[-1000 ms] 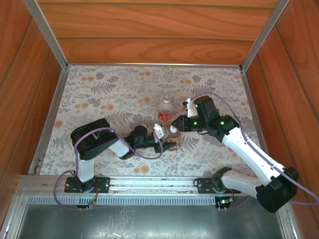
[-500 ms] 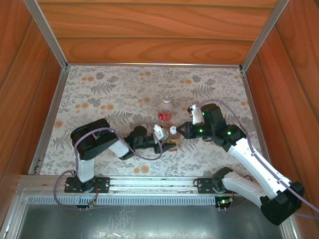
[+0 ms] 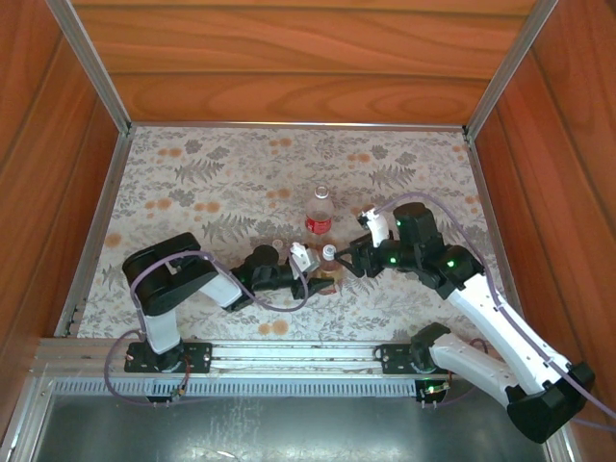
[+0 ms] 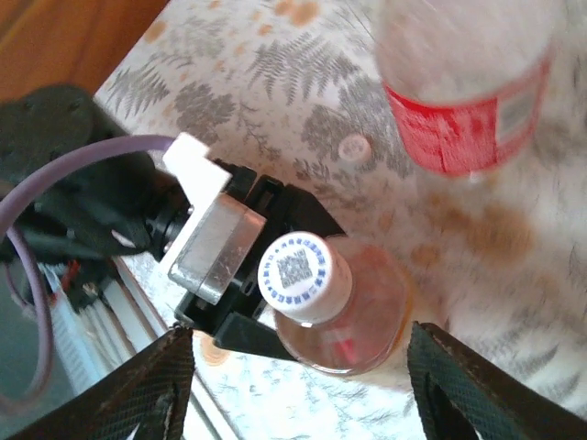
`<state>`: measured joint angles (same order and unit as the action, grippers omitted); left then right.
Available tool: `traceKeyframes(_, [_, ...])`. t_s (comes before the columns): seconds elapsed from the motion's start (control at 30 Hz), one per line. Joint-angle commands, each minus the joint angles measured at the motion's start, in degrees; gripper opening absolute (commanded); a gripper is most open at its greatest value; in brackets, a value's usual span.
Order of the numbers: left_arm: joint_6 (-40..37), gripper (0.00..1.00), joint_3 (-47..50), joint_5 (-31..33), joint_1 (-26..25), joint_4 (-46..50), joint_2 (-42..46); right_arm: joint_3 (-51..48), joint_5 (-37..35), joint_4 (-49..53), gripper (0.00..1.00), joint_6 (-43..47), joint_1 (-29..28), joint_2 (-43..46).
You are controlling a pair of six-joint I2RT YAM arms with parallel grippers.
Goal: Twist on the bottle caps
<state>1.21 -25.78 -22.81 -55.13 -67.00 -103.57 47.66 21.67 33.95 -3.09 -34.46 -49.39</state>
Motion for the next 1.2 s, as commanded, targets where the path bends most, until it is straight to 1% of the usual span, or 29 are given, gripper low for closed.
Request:
traceKeyframes(0.0, [-2.09,0.61,2.16,-2.40,0.66,11.16,2.14,0.25,8.22,-2.00,0.70,24.28,-0.08,1.42])
traceKeyframes(0.07, [-2.99,0.60,1.81,-3.75,0.74,13.90,3.91,0.68,12.54,-1.59,0.70,30.99,-0.07,1.24])
traceKeyframes(0.17, [-3.66,0.60,1.39,-5.62,1.11,16.06,6.07,2.20,16.50,-0.32,0.69,37.12,-0.15,-1.16])
traceKeyframes(0.23, [-3.74,0.59,1.26,-6.99,1.36,16.74,7.40,3.48,17.28,1.30,0.68,40.11,-0.34,-3.32])
traceKeyframes(0.33, [-3.94,0.59,0.86,-8.76,1.70,18.22,9.21,4.35,16.38,2.24,0.67,42.47,-0.86,-5.97])
traceKeyframes(0.4, [-4.09,0.59,0.84,-9.84,1.87,18.88,10.53,4.46,15.32,1.63,0.65,42.73,-1.20,-7.18])
traceKeyframes(0.57, [-4.46,0.59,0.70,-11.17,2.39,20.34,12.94,4.25,15.34,0.22,0.55,42.52,-1.60,-9.78])
traceKeyframes(0.87, [-4.85,0.59,0.20,-12.96,2.49,22.92,15.59,3.04,14.79,-3.25,0.54,41.29,-1.70,-13.01])
traceKeyframes(0.93, [-4.90,0.59,0.05,-12.88,2.55,23.13,15.69,3.22,14.97,-3.07,0.52,41.15,-1.69,-13.75])
traceKeyframes(1.03, [-4.60,0.59,-0.06,-12.69,2.51,23.32,15.94,3.41,15.03,-2.33,0.43,41.08,-1.75,-14.02])
traceKeyframes(1.17, [-4.86,0.59,-0.01,-12.12,2.56,23.58,16.86,3.40,15.36,-1.22,0.42,40.98,-1.71,-13.81])
